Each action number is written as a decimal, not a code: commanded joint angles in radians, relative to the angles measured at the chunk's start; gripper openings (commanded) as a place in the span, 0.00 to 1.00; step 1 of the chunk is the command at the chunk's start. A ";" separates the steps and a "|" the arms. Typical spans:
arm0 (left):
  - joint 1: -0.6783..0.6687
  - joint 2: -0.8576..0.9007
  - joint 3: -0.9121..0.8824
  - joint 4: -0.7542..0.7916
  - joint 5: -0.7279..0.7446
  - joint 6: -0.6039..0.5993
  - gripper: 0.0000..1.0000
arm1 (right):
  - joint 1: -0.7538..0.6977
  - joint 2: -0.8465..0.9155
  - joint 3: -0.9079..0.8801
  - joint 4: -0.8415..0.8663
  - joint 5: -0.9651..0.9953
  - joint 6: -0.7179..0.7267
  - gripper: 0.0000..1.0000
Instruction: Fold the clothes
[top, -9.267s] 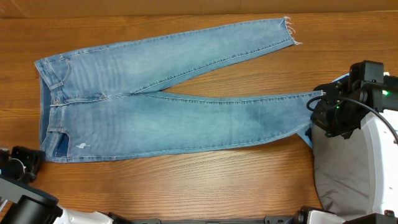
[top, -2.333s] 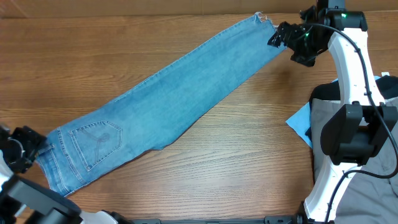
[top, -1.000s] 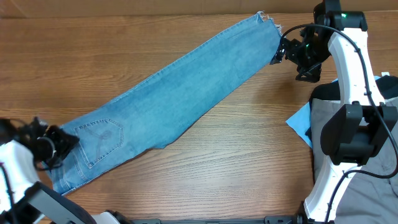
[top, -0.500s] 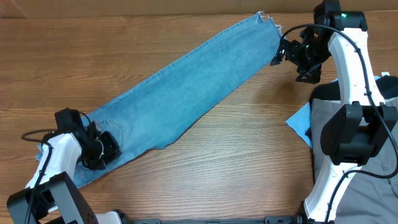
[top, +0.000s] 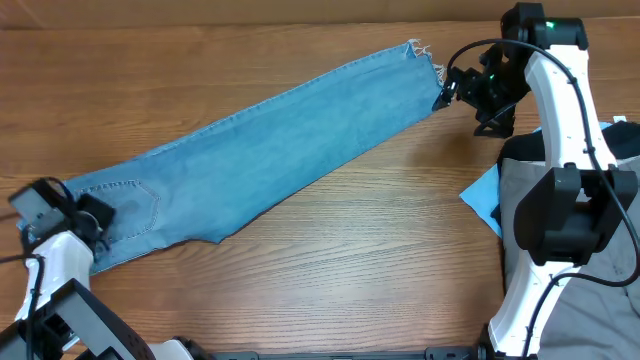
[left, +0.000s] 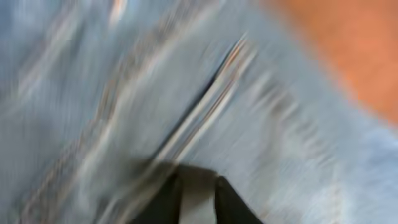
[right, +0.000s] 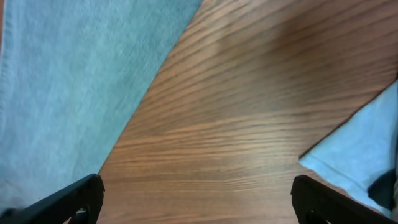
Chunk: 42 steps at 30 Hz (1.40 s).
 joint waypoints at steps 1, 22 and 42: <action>-0.020 0.000 0.143 -0.022 0.048 0.107 0.27 | 0.045 -0.008 0.006 0.010 0.036 -0.003 1.00; -0.146 0.001 -0.071 -0.317 -0.002 -0.021 0.09 | 0.085 -0.007 0.006 0.130 0.211 0.050 1.00; -0.016 0.002 0.256 -0.318 0.130 0.125 0.33 | 0.093 -0.003 -0.167 0.301 0.201 0.050 0.79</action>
